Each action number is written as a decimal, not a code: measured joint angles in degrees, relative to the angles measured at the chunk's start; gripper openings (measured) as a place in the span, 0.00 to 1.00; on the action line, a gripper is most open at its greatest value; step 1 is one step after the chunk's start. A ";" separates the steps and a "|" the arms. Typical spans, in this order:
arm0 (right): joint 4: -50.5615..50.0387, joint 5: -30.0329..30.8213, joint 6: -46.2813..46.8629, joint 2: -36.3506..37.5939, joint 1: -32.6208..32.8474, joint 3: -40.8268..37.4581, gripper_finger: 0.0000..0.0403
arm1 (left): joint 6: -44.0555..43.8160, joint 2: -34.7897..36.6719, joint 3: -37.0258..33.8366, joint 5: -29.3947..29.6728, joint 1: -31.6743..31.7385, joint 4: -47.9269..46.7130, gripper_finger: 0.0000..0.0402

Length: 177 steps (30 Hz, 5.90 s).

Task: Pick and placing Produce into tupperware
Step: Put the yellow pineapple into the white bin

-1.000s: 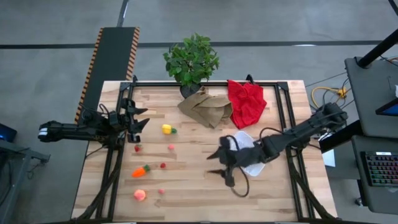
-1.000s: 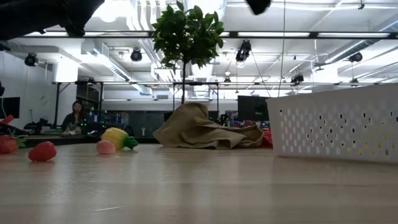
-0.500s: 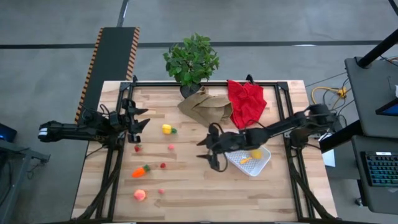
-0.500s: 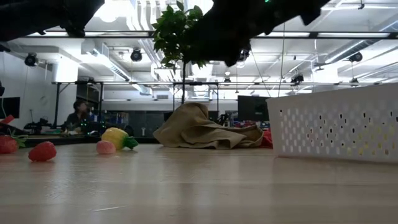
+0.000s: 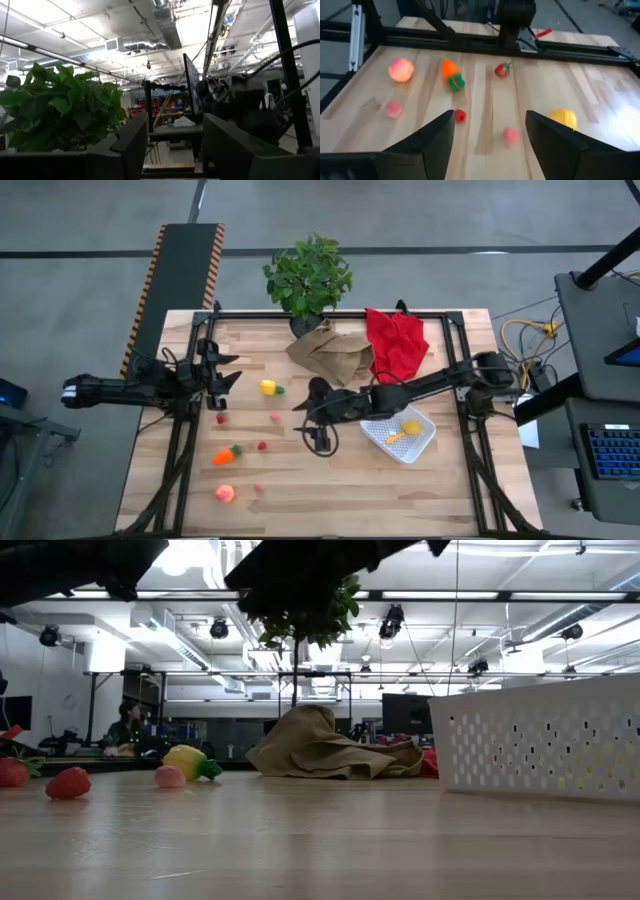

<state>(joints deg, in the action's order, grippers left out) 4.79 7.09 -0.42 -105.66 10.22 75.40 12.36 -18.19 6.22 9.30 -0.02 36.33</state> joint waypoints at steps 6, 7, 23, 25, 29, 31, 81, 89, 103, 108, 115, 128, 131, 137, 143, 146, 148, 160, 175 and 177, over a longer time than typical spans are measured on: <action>0.12 -0.54 -1.47 7.59 0.91 -6.05 0.53 | -0.47 -0.18 0.00 0.00 -0.01 -0.12 0.44; -0.11 -1.17 -1.58 9.31 0.99 -8.10 0.51 | -1.16 -0.16 0.00 -0.02 -0.01 -0.33 0.44; -0.04 5.34 4.50 51.95 1.51 -44.33 0.02 | -1.70 -0.14 -0.04 -0.02 0.01 -2.28 0.44; 0.09 6.06 4.63 56.26 1.57 -47.03 0.02 | -1.70 -0.12 -0.04 -0.01 0.01 -2.96 0.44; -0.05 8.19 4.93 63.54 1.54 -51.79 0.02 | -1.68 -0.16 -0.04 0.00 0.01 -2.90 0.44; -0.33 8.28 5.23 66.58 1.53 -53.83 0.02 | -1.69 -0.16 -0.04 0.00 0.01 -2.90 0.44; 1.78 11.08 -0.28 95.07 -2.73 -72.96 0.02 | -2.95 -5.05 -0.13 0.04 -0.01 -4.95 0.44; 1.74 11.02 -1.10 95.02 -2.73 -72.90 0.02 | -2.80 -8.00 0.42 0.18 -0.01 -6.15 0.44; 1.37 10.99 -1.12 95.02 -2.73 -72.85 0.02 | -3.06 -19.66 15.44 7.41 0.01 -25.33 0.77; 1.37 10.99 -1.12 94.98 -2.73 -72.85 0.02 | -3.51 -23.93 22.51 7.52 0.01 -35.79 0.78; 1.36 10.99 -1.12 94.97 -2.73 -72.85 0.02 | -7.32 -30.90 26.62 8.12 1.13 -48.63 0.77; 1.30 10.99 -1.12 94.63 -2.73 -72.83 0.02 | -7.55 -44.40 27.41 9.01 4.63 -54.64 0.77; 1.24 10.99 -1.12 94.63 -2.73 -72.83 0.02 | -7.52 -47.49 27.69 8.98 5.08 -56.98 0.77; -0.42 10.99 -1.12 94.61 -2.73 -72.83 0.02 | -7.30 -51.94 27.69 8.96 5.32 -58.04 0.77; -1.26 11.02 -1.12 94.59 -2.73 -72.83 0.02 | -5.97 -55.71 27.67 8.92 5.72 -57.91 0.77; -1.27 11.02 -1.12 94.61 -2.73 -72.83 0.02 | -5.95 -57.74 27.67 8.87 6.12 -57.88 0.77; -1.28 11.02 -1.12 94.61 -2.73 -72.83 0.02 | -5.92 -59.20 27.67 8.84 6.40 -57.80 0.77; -1.30 11.02 -1.12 94.63 -2.73 -72.83 0.02 | -5.33 -63.54 29.03 8.39 6.44 -58.15 0.77; -1.28 11.04 -1.12 94.63 -2.73 -72.83 0.02 | -2.32 -62.32 28.92 8.57 6.44 -57.63 0.46; -1.24 11.04 -1.12 94.63 -2.73 -72.83 0.02 | -2.27 -62.32 29.12 8.57 6.44 -57.81 0.43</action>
<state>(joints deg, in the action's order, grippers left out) 3.55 18.13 -1.54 -11.03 7.49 2.57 10.09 -80.51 35.33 17.87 6.42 -21.48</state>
